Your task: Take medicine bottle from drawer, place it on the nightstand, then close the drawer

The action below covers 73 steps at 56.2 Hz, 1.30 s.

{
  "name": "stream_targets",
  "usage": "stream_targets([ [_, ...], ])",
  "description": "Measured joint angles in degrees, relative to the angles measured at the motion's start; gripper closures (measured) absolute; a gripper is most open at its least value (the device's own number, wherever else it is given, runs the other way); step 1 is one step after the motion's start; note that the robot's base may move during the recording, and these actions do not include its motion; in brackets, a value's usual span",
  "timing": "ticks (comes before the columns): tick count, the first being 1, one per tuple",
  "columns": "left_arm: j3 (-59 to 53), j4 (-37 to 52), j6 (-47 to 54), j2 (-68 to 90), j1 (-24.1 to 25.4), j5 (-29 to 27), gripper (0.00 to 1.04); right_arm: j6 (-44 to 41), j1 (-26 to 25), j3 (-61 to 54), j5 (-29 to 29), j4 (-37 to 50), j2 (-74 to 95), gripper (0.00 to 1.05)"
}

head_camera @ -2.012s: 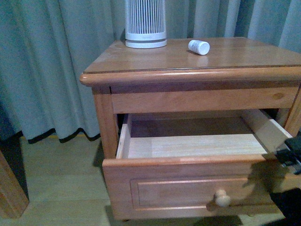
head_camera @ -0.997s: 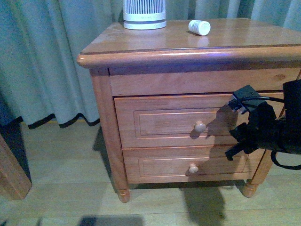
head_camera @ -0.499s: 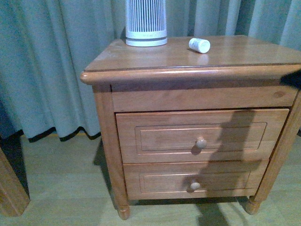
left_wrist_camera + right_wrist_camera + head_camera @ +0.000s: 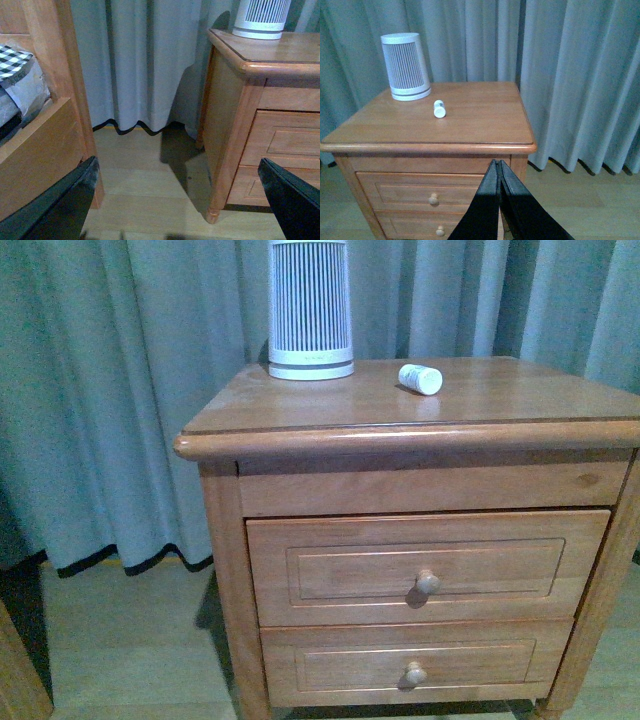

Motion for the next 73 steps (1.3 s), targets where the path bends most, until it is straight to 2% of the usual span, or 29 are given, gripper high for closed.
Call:
stream_targets([
  [5, 0.00, 0.00, 0.00, 0.00, 0.00, 0.00, 0.06, -0.63, 1.90, -5.68, 2.05, 1.88, -3.21, 1.01],
  [7, 0.00, 0.00, 0.00, 0.00, 0.00, 0.00, 0.06, -0.79, 3.61, -7.56, 4.96, 2.29, -4.04, 1.01],
  [9, 0.00, 0.00, -0.02, 0.00, 0.00, 0.00, 0.06, -0.83, 7.76, -10.38, 9.25, 3.06, -5.22, 1.01],
  [13, 0.00, 0.00, 0.00, 0.00, 0.00, 0.02, 0.06, -0.98, 11.02, -14.62, 10.47, 4.76, -7.72, 1.01],
  [38, 0.00, 0.00, 0.00, 0.00, 0.00, 0.00, 0.06, -1.01, 11.30, -26.18, 11.04, 9.16, -14.88, 1.01],
  [73, 0.00, 0.00, 0.00, 0.00, 0.00, 0.00, 0.06, -1.01, 11.32, -32.04, 11.04, 10.56, -19.41, 1.01],
])
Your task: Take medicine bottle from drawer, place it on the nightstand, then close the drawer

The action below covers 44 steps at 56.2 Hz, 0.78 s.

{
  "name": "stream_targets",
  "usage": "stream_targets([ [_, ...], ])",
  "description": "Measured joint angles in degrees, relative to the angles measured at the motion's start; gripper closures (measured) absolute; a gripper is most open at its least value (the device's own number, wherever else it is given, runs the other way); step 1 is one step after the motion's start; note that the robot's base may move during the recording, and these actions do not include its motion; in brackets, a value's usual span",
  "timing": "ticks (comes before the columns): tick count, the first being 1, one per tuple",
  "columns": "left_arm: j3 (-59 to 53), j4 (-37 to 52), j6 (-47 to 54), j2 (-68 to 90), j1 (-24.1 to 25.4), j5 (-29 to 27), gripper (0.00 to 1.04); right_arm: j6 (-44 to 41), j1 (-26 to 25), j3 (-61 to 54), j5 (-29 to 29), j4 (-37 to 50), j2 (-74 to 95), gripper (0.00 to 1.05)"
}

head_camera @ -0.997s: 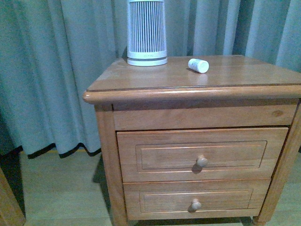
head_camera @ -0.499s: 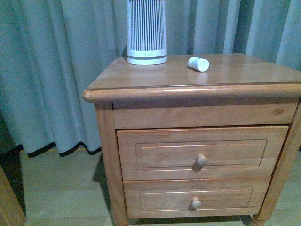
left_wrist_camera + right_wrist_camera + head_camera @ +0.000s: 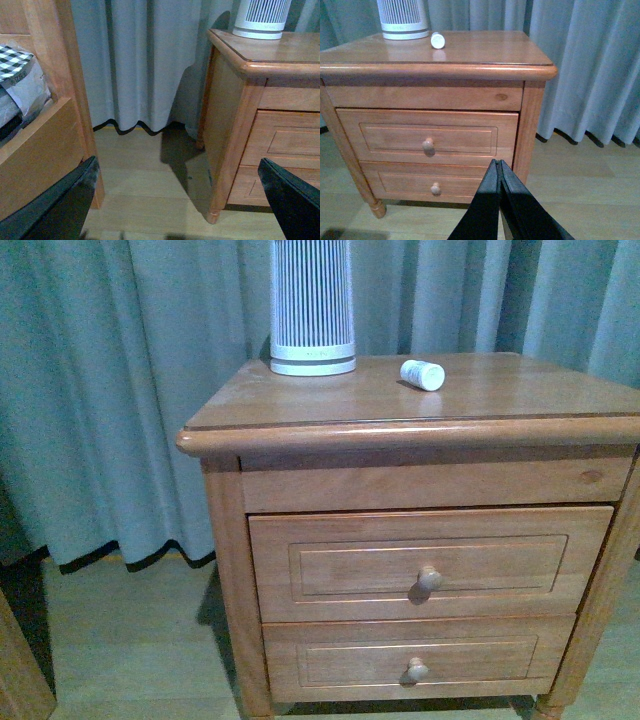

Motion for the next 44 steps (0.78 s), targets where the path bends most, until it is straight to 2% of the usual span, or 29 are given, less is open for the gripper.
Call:
stream_targets([
  [3, 0.00, 0.00, 0.00, 0.00, 0.00, 0.00, 0.06, -0.15, 0.00, -0.79, 0.00, 0.20, -0.94, 1.00],
  [13, 0.00, 0.00, 0.00, 0.00, 0.00, 0.00, 0.06, -0.15, 0.02, -1.81, 0.04, 0.26, -2.27, 0.66],
  [33, 0.00, 0.00, 0.00, 0.00, 0.00, 0.00, 0.06, -0.15, 0.02, -1.81, 0.04, 0.24, -2.32, 0.07],
  [44, 0.00, 0.00, 0.00, 0.00, 0.00, 0.00, 0.06, -0.15, 0.02, -1.81, 0.04, 0.24, -2.32, 0.07],
])
